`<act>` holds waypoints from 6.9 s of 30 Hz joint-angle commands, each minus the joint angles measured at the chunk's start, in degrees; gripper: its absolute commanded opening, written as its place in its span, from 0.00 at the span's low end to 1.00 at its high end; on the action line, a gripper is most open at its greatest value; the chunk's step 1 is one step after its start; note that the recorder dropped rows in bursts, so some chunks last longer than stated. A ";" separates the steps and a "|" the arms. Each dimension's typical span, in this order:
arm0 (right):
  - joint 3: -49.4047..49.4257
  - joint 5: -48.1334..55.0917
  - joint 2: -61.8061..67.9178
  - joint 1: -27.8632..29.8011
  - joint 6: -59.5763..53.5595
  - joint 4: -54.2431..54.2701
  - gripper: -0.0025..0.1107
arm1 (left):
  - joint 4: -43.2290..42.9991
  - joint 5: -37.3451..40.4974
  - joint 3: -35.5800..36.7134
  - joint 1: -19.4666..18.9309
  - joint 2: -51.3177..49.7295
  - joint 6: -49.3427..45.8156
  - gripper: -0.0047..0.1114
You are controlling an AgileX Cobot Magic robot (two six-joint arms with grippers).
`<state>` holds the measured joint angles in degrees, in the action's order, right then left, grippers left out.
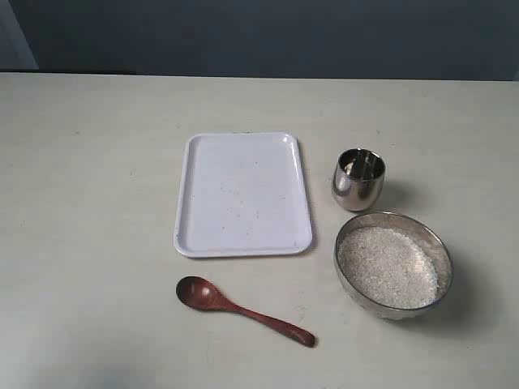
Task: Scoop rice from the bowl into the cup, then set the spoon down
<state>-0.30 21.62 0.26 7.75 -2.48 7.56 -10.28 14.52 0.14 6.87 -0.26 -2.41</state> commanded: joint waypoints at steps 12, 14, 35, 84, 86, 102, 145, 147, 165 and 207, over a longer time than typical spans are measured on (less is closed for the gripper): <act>0.30 -6.99 -0.26 0.16 -0.42 -9.93 0.01 | 0.10 -0.79 -0.14 -0.04 0.26 0.36 0.04; 0.30 -14.27 -0.26 0.16 -0.42 -10.97 0.01 | 0.10 -0.79 -0.14 -0.04 0.26 0.36 0.04; 0.30 -40.21 -0.26 0.16 48.27 8.68 0.01 | 0.10 -0.79 -0.14 -0.04 0.26 0.36 0.04; -0.35 -29.68 -0.26 -0.05 57.12 -18.33 0.01 | 0.10 -0.79 -0.14 -0.04 0.26 0.36 0.04; -1.00 -34.03 -0.26 -1.22 58.36 -24.13 0.01 | 0.10 -0.79 -0.14 -0.04 0.26 0.36 0.04; -42.50 -57.52 54.02 -12.49 100.24 -107.51 0.01 | 0.10 -0.79 -0.14 -0.04 0.26 0.36 0.04; -74.28 42.95 104.56 -59.30 -27.93 -0.35 0.38 | 0.10 -0.79 -0.14 -0.04 0.26 0.36 0.04; -74.28 42.95 106.31 -60.45 -27.93 -1.49 0.38 | 0.10 -0.79 -0.14 -0.04 0.26 0.36 0.04; -74.28 43.45 114.32 -64.51 -27.93 3.91 0.38 | 0.10 -0.79 -0.14 -0.04 0.26 0.36 0.04; -73.70 43.36 121.18 -64.39 -27.42 2.86 0.02 | 0.10 -0.79 -0.14 -0.04 0.26 0.36 0.04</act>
<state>-74.61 64.21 120.07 -56.70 -29.87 10.52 -10.39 14.52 0.14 6.87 -0.26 -2.41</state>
